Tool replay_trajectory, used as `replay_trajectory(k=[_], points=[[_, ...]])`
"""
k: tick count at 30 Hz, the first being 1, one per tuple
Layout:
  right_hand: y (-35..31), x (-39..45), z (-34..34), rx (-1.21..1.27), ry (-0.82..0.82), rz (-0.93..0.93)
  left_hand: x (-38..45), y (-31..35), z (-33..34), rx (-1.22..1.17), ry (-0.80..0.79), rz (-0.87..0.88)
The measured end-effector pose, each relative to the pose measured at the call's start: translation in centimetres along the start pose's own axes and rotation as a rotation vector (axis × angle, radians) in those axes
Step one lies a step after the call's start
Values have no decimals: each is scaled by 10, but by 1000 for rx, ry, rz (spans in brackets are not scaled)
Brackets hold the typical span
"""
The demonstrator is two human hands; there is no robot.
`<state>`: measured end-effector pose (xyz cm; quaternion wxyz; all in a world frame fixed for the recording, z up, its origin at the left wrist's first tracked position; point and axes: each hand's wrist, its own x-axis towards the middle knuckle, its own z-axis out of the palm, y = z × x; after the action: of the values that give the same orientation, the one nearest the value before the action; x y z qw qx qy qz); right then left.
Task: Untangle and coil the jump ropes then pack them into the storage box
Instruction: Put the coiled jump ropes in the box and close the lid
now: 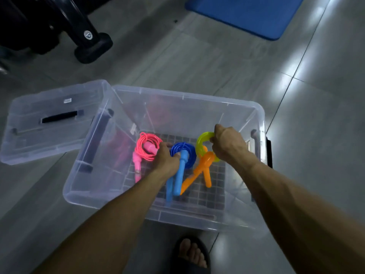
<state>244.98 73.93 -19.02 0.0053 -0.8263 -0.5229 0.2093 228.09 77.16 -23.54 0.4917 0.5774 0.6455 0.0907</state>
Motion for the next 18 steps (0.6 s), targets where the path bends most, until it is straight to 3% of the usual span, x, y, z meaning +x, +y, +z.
replay_trajectory(k=[3,9,18], points=[[4,17,24,82,0,77,17,-4,6,22,-9,27],[10,34,34,212,178,103,31,-14,-10,201,-30,83],[-41,10,0,203,255,-229,-24,-6,-84,573,-23,457]])
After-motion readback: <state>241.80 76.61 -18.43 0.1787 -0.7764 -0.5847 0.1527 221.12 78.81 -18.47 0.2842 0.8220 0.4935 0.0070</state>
